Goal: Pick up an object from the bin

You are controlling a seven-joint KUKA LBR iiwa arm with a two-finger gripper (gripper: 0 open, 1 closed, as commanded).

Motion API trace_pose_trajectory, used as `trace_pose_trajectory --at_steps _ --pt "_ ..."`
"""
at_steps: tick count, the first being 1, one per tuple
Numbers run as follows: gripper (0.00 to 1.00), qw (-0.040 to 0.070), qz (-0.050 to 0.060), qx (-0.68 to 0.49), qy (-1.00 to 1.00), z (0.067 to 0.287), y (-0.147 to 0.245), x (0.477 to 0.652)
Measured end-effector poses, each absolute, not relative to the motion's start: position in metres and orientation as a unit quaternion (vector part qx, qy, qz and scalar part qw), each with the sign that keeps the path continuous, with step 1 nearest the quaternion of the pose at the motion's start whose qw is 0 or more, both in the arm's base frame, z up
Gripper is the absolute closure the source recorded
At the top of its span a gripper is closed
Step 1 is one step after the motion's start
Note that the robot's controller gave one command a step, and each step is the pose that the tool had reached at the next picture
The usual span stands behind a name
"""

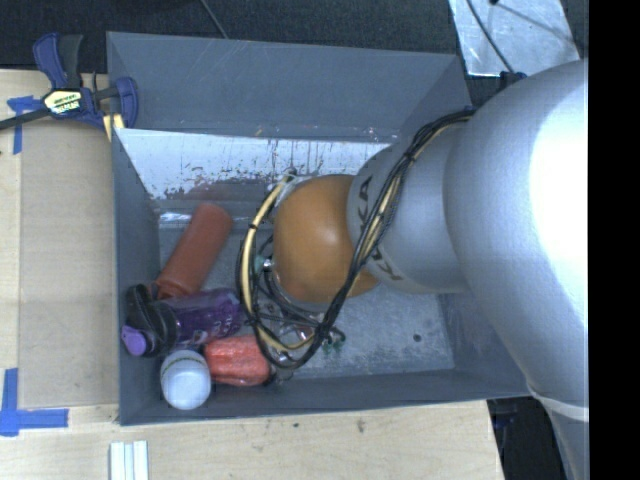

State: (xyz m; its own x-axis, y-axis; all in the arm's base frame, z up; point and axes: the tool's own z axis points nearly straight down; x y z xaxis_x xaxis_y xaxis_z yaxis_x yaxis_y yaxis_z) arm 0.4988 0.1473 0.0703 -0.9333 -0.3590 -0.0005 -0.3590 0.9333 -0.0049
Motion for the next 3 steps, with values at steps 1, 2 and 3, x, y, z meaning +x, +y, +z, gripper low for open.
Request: trace_pose_trajectory --at_steps 1,2,3 --pt "0.00 0.001 -0.001 -0.156 0.988 0.070 0.162 0.506" --pt "0.00 0.001 0.000 -0.181 0.983 0.094 0.160 0.518" --pt "0.00 0.001 -0.001 -0.135 0.991 0.113 0.179 0.518"
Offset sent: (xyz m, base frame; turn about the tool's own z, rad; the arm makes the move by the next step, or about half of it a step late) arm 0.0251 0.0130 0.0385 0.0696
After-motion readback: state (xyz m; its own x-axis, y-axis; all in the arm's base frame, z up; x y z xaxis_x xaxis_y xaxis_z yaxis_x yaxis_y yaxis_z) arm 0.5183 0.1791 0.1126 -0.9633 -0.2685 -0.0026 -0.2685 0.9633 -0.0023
